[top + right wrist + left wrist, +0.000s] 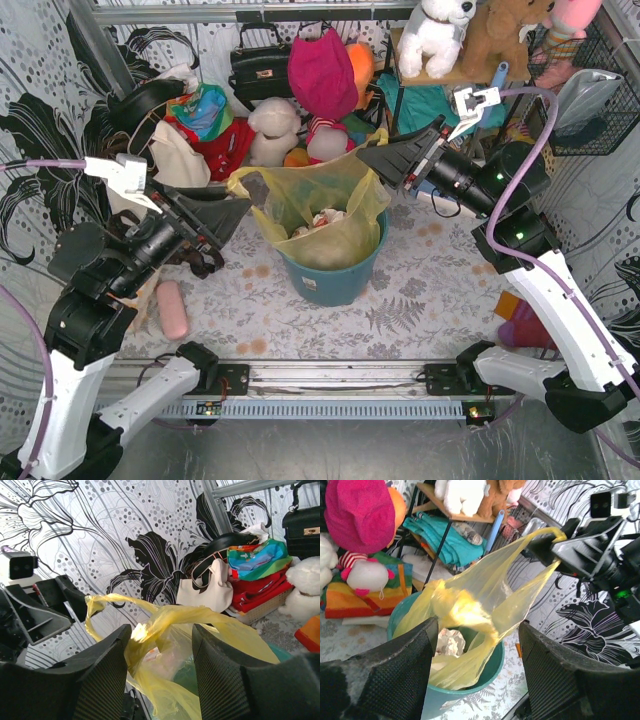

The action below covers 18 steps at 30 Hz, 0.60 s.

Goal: Tie the trash bag

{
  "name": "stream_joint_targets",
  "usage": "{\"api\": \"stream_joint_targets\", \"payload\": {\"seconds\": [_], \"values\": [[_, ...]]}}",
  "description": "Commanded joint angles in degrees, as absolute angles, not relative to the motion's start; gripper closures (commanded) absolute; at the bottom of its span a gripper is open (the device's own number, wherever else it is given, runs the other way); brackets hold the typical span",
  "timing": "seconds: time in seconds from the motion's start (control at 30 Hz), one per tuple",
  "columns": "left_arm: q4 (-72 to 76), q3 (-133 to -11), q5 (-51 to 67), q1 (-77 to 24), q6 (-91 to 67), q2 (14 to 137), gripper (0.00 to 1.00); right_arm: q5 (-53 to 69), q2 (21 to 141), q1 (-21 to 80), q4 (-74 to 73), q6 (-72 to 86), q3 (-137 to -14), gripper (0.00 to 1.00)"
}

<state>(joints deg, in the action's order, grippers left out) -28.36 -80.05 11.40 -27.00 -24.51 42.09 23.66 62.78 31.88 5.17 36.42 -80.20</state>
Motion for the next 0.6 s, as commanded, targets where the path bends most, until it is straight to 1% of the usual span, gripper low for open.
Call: {"api": "stream_joint_targets", "payload": {"seconds": [0.0, 0.1, 0.27, 0.47, 0.57], "values": [[-30.35, -79.32, 7.28, -27.13, -24.95, 41.79, 0.26, 25.09, 62.80, 32.17, 8.55, 37.50, -80.77, 0.48], [-28.99, -78.73, 7.14, -27.11, -24.88, 40.90, 0.25, 25.05, 62.71, 32.17, 8.62, 37.49, -80.69, 0.48], [-23.07, -75.45, 14.74, -27.09, -27.41, 41.85, 0.24, 25.13, 62.82, 32.18, 8.97, 37.83, -80.45, 0.48], [-4.11, -66.27, 24.72, -27.11, -35.08, 41.93, 0.25, 25.14, 62.66, 32.17, 10.03, 38.19, -79.73, 0.49], [2.03, -64.78, 25.23, -27.09, -36.84, 43.43, 0.27, 25.43, 62.81, 32.21, 10.65, 38.61, -79.59, 0.51]]}}
